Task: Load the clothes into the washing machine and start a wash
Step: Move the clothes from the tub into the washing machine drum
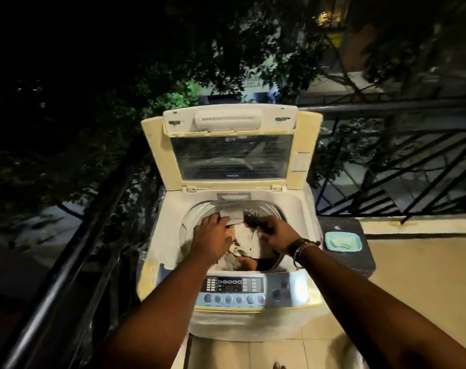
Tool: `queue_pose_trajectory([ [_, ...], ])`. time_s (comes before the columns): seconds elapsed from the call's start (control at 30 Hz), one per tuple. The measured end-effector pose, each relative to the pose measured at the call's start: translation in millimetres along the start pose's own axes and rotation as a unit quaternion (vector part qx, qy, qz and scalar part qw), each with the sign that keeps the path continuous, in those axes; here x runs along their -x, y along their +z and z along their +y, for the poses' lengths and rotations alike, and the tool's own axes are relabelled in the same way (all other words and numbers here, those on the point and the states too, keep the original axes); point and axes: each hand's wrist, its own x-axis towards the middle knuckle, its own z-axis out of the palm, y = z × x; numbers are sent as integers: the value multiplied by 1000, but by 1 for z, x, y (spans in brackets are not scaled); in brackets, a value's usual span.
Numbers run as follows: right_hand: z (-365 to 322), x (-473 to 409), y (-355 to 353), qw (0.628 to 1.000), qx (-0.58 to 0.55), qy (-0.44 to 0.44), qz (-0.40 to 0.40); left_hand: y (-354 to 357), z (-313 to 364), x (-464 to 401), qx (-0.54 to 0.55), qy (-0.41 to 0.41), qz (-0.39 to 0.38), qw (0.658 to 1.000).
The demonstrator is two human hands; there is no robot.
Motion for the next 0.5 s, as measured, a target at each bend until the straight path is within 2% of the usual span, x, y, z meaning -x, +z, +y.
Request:
queue_pose_trajectory([
  [0.17, 24, 66, -32, 992, -13, 81, 97, -5, 23, -10, 27, 62, 11, 998],
  [0.23, 43, 106, -46, 985, -21, 115, 123, -2, 53, -16, 41, 106, 27, 993],
  [0.37, 117, 194, -63, 966, -16, 199, 164, 18, 145, -4, 77, 232, 23, 969],
  [0.5, 174, 298, -78, 938, -14, 306, 163, 46, 247, 39, 85, 353, -2, 932],
])
